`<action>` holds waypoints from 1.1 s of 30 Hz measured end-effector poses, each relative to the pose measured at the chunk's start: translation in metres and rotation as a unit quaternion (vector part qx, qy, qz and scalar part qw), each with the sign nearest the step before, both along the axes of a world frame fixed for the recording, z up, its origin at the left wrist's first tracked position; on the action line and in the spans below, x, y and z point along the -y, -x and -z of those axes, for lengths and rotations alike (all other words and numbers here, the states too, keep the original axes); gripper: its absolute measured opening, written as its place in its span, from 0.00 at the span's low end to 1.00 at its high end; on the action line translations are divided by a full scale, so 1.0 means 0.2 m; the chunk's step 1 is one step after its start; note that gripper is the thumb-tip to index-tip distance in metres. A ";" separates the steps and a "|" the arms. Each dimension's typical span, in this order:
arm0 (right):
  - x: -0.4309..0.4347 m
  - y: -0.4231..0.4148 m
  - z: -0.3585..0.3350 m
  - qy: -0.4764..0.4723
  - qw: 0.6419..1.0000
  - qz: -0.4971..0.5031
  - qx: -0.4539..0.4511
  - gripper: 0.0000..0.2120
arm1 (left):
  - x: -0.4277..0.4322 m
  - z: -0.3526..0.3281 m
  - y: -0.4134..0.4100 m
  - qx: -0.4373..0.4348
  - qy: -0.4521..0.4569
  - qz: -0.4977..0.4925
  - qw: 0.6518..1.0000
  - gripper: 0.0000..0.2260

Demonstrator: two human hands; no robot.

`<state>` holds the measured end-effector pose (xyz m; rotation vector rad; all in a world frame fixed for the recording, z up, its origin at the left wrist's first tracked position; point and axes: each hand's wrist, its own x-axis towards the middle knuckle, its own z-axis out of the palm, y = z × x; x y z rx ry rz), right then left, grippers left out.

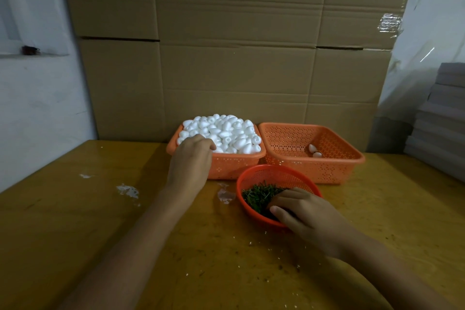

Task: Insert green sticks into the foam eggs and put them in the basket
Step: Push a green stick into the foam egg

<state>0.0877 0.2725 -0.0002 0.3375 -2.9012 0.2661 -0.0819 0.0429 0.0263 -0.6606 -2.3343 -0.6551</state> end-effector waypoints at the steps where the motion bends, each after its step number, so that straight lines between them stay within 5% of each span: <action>1: 0.00 0.00 0.00 -0.001 1.000 0.000 -0.001 0.28 | 0.00 0.02 -0.01 0.011 0.023 0.008 1.000 0.10; 17: 0.01 -0.01 0.00 -0.005 1.000 0.007 0.002 0.31 | -0.08 0.01 0.05 0.129 0.171 -0.013 0.977 0.20; 33: 0.00 -0.01 0.00 0.005 1.000 -0.004 -0.018 0.22 | -0.03 0.05 -0.03 0.000 -0.029 0.002 1.000 0.20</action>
